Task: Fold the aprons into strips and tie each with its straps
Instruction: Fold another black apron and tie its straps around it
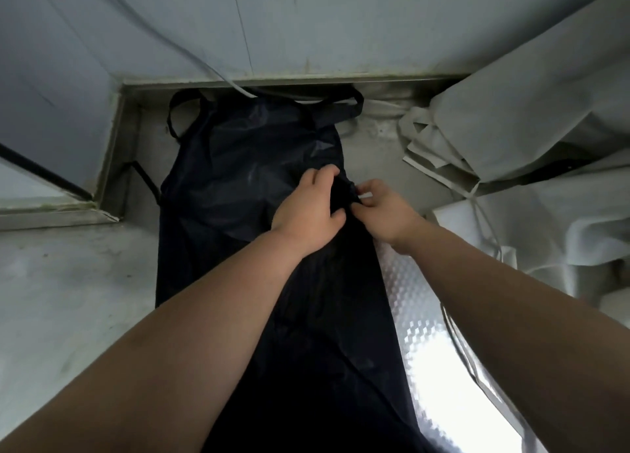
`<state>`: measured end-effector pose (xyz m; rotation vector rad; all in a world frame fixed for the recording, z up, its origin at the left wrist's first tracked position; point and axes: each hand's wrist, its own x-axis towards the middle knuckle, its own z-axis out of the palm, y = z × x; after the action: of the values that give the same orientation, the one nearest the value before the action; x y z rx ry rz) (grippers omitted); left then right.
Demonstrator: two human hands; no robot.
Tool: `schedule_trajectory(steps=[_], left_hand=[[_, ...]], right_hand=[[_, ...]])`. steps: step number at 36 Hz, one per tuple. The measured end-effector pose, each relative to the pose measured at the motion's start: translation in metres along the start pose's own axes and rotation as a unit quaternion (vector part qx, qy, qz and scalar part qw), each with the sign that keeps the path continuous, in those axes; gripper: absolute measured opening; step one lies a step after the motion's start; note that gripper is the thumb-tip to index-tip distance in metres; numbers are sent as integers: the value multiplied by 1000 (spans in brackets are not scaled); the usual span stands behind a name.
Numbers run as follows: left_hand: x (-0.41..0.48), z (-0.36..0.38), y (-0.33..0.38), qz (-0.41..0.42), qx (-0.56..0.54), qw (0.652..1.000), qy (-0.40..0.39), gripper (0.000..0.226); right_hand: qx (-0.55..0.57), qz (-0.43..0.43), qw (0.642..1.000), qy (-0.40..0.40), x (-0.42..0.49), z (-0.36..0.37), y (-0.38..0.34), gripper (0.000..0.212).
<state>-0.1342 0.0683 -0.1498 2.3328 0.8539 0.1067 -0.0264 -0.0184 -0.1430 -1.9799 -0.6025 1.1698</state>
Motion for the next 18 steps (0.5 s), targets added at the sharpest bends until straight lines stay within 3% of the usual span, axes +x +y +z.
schedule_trajectory(steps=[7, 12, 15, 18], left_hand=[[22, 4, 18, 85, 128, 988, 21, 44], [27, 5, 19, 102, 210, 972, 3, 35], [24, 5, 18, 89, 153, 984, 13, 26], [17, 8, 16, 1, -5, 999, 32, 18]], right_hand=[[-128, -50, 990, 8, 0, -5, 11, 36], [-79, -44, 995, 43, 1, -1, 24, 30], [-56, -33, 997, 46, 2, -5, 25, 27], [-78, -20, 996, 44, 4, -8, 24, 25]])
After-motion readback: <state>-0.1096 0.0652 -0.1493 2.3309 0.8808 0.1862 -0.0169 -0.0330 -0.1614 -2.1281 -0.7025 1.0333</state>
